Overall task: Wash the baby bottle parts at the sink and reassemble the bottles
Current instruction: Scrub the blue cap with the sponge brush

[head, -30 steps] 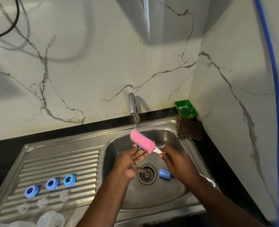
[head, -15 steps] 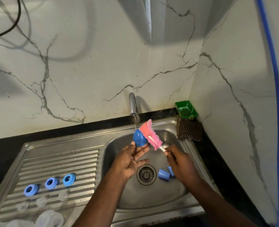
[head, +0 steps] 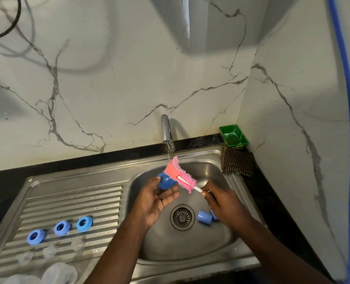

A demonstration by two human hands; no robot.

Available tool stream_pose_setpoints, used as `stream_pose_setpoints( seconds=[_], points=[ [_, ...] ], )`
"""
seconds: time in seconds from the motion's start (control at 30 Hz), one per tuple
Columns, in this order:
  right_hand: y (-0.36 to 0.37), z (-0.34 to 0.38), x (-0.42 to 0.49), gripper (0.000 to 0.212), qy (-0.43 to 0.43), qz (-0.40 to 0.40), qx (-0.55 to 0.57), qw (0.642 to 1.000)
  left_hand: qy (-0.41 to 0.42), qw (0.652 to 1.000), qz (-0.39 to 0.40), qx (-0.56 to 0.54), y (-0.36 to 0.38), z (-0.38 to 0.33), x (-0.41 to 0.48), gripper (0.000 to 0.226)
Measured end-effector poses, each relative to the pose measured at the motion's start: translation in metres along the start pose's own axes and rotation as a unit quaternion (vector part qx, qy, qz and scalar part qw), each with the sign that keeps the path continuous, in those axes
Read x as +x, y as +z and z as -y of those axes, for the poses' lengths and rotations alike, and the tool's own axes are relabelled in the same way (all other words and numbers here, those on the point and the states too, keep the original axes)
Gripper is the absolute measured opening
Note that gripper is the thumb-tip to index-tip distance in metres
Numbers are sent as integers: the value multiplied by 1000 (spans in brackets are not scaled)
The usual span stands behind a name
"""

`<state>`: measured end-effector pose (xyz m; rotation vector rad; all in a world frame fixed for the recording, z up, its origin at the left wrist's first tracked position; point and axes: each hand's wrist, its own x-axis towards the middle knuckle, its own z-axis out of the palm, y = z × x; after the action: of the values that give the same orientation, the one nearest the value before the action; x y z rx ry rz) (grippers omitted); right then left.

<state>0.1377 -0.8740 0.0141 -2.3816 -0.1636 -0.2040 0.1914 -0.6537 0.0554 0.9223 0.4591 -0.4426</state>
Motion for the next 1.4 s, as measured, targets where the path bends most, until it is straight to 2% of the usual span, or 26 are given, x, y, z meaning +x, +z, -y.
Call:
stream_pose_setpoints(
  seconds=[0.1,0.13,0.2,0.27,0.33,0.4,0.47,0.53,0.6,0.73,0.8,0.87,0.9,1.03,1.13,1.23,1.3,1.4],
  points=[
    [3,-5,3,9,34,5,1,999,33,999,-10,-29,-2,-5,1,16],
    [4,-4,3,6,41,4,17,999,65,998,-12,-3,-4,-7,3,9],
    [1,0,3,12,46,-1,71,996,131,987,-13,95,-11,-9,8,21],
    [-5,5,4,28,36,-4,109,993,197,955,-13,222,-20,-9,12,44],
    [-11,10,7,43,10,7,128,992,256,903,9,346,-25,-11,14,52],
    [-15,14,9,49,-12,20,153,988,281,870,33,405,-29,-12,13,53],
    [-20,19,12,47,-30,49,153,987,288,865,37,409,-33,-18,12,55],
    [-26,19,16,41,-49,85,98,990,299,862,43,407,-39,-26,14,57],
    [-31,18,19,37,-95,106,-26,990,301,858,66,411,-47,-36,15,60],
    [-42,28,36,43,-190,140,-241,941,259,846,128,449,-56,-49,13,73],
    [-46,39,47,48,-242,115,-322,908,252,839,144,460,-56,-50,12,69],
    [-45,55,47,47,-247,59,-350,901,251,844,153,450,-54,-46,12,63],
    [-41,62,44,43,-219,52,-341,913,257,848,150,439,-53,-44,11,60],
    [-23,76,39,21,-122,48,-202,971,287,872,111,381,-47,-41,12,53],
    [-15,79,38,26,-102,43,-111,988,287,892,84,339,-50,-45,13,52],
    [-6,86,35,14,-93,-31,-152,984,290,902,99,304,-55,-51,12,60],
    [-3,88,36,16,-76,-57,-197,976,291,906,111,285,-54,-54,10,61],
    [4,97,42,21,-29,-13,-165,986,302,906,123,270,-54,-59,8,65]
  ],
)
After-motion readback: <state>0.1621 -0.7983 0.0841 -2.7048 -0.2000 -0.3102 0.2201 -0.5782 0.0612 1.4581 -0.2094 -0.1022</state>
